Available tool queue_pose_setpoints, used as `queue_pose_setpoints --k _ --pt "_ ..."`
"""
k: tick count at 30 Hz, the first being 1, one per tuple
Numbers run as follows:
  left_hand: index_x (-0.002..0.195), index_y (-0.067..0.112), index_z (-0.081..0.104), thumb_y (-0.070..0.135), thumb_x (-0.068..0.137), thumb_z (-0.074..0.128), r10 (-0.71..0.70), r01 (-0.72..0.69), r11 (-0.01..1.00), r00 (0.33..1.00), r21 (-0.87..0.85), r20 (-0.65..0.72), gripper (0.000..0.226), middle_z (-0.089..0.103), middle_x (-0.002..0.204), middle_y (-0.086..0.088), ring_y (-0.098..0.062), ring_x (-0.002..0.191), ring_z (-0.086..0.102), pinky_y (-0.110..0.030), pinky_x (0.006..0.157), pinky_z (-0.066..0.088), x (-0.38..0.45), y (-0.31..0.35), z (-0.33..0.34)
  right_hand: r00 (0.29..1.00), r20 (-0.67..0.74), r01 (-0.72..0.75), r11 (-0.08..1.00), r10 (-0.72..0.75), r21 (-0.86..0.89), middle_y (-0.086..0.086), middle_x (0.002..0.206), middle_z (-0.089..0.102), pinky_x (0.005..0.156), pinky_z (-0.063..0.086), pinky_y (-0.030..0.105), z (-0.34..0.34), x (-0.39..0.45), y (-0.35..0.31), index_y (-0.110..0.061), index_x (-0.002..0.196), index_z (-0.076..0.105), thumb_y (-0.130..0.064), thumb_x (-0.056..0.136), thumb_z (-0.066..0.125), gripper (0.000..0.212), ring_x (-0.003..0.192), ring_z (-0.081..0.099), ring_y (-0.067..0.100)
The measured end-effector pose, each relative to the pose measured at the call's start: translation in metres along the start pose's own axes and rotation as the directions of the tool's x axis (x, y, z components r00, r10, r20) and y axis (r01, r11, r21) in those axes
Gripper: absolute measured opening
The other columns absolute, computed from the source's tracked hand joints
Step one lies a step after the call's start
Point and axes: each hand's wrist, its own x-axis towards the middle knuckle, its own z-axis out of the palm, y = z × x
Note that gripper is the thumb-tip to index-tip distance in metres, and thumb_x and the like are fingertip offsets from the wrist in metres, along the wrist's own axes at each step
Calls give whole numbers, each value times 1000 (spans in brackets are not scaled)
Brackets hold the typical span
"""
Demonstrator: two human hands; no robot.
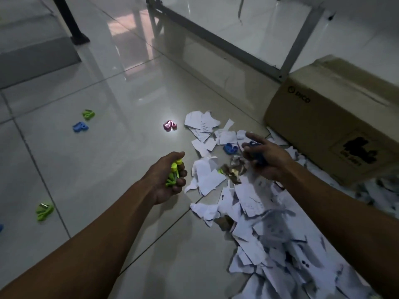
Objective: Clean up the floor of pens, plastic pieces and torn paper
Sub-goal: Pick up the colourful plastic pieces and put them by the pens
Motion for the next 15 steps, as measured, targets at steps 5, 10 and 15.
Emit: queue_pose_setpoints --k 5,10,15 --pt "65 17 49 40 86 61 -10 10 1000 1000 -10 -24 33 47 62 -2 -12 36 38 -12 36 25 11 -3 12 997 -7 -77 979 80 187 6 92 66 41 47 15 -13 4 -2 -16 91 66 11 84 58 29 74 65 19" --pt "67 16 50 39 85 62 -6 6 1000 999 6 -47 31 48 63 -2 -12 36 39 -14 34 25 14 -3 16 995 -60 -74 997 74 15 7 89 67 34 36 16 -4 13 -13 -13 95 63 -27 74 80 30 57 57 15" --pt "68 17 51 40 84 64 9 -4 999 996 51 -93 31 50 64 -2 -13 37 38 -15 34 24 13 0 10 937 -77 180 663 -340 -726 13 105 70 53 49 26 12 36 -7 -15 94 68 -32 80 77 23 70 60 16"
